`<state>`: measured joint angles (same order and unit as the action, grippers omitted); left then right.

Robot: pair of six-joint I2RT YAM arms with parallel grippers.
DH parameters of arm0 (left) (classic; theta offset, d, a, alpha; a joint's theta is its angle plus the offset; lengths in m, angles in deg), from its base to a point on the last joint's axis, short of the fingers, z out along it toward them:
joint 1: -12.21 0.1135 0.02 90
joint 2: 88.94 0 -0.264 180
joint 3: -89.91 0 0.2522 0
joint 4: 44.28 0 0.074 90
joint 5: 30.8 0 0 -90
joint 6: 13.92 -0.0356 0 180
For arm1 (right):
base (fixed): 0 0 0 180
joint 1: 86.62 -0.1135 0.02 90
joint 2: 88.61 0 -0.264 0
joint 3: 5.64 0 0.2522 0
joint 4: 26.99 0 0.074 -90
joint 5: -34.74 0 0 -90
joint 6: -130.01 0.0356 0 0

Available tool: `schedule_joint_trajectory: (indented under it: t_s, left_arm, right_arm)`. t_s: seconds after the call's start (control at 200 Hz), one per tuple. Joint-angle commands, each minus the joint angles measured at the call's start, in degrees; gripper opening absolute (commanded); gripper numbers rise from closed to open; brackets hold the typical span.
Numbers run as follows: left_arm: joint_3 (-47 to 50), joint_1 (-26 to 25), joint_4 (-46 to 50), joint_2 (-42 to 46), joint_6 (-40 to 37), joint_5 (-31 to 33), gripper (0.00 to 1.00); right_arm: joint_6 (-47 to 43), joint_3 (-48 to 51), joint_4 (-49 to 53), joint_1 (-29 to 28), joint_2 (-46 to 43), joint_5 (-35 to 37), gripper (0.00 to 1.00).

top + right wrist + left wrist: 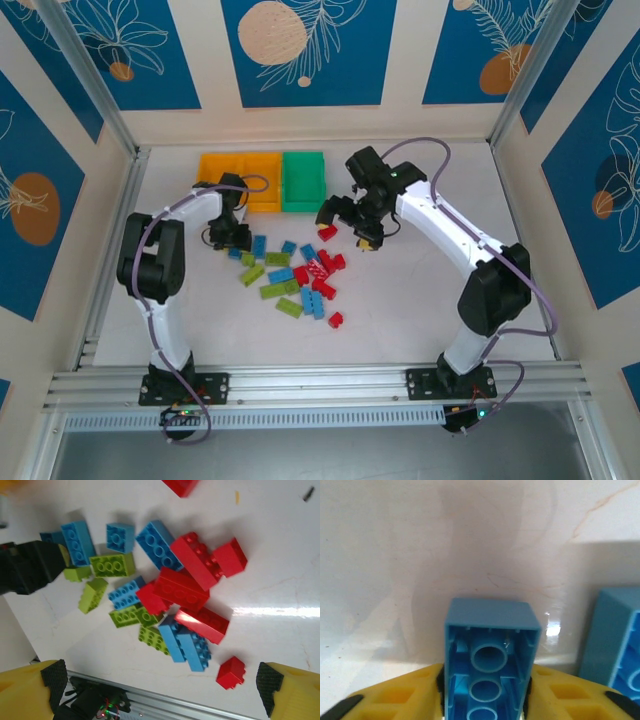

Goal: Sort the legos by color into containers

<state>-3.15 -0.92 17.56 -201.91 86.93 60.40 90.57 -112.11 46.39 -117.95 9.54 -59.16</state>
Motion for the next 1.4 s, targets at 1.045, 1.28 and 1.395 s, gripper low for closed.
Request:
schedule_joint_trajectory:
  t_s: [1.045,1.28,1.395]
  left_arm:
    - [-57.8,13.1,3.4,-22.7,5.8,-1.1,0.42]
    - [-57.1,12.7,4.2,-17.1,6.6,-3.6,0.48]
    - [-54.8,11.9,6.9,-10.8,7.0,-4.4,0.46]
  right_arm:
    - [-3.5,-14.7,5.8,0.5,6.4,2.6,0.99]
    - [-3.0,-14.0,4.0,1.9,7.9,2.7,0.99]
    - [-5.8,-15.0,3.7,1.8,10.0,3.5,0.99]
